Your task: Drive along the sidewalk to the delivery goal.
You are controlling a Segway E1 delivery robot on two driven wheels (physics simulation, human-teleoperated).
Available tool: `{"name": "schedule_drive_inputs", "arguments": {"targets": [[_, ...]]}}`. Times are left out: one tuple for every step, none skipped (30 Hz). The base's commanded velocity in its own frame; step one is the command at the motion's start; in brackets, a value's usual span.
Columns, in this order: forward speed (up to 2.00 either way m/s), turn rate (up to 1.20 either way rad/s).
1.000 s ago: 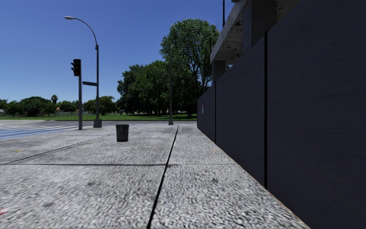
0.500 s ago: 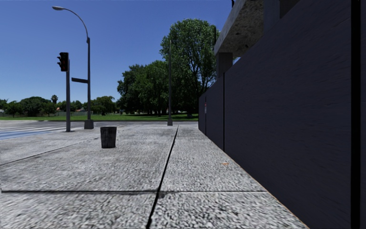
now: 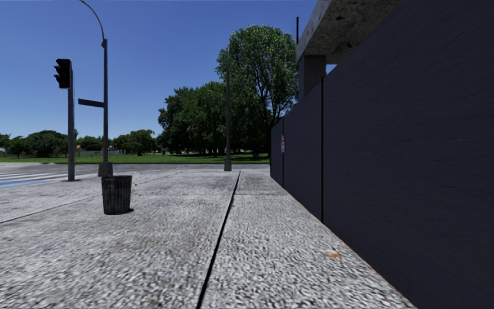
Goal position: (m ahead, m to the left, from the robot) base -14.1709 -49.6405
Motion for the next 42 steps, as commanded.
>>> {"name": "schedule_drive_inputs", "arguments": {"targets": [[2.00, 0.00], [2.00, 0.00], [2.00, 0.00], [2.00, 0.00], [2.00, 0.00], [2.00, 0.00], [2.00, 0.00], [2.00, 0.00], [2.00, 0.00], [2.00, 0.00], [2.00, 0.00], [2.00, 0.00], [2.00, 0.00], [2.00, 0.00], [2.00, 0.00], [2.00, 0.00], [2.00, 0.00], [2.00, 0.00], [2.00, 0.00], [2.00, 0.00], [2.00, 0.00], [2.00, 0.00], [2.00, 0.00], [2.00, 0.00], [2.00, 0.00], [2.00, 0.00], [2.00, 0.00], [2.00, 0.00], [2.00, 0.00], [2.00, 0.00], [2.00, 0.00], [2.00, 0.00], [2.00, 0.00], [2.00, 0.00], [2.00, 0.00], [2.00, 0.00], [2.00, 0.00], [2.00, 0.00], [2.00, 0.00], [2.00, 0.00], [2.00, 0.00], [2.00, 0.00]]}}
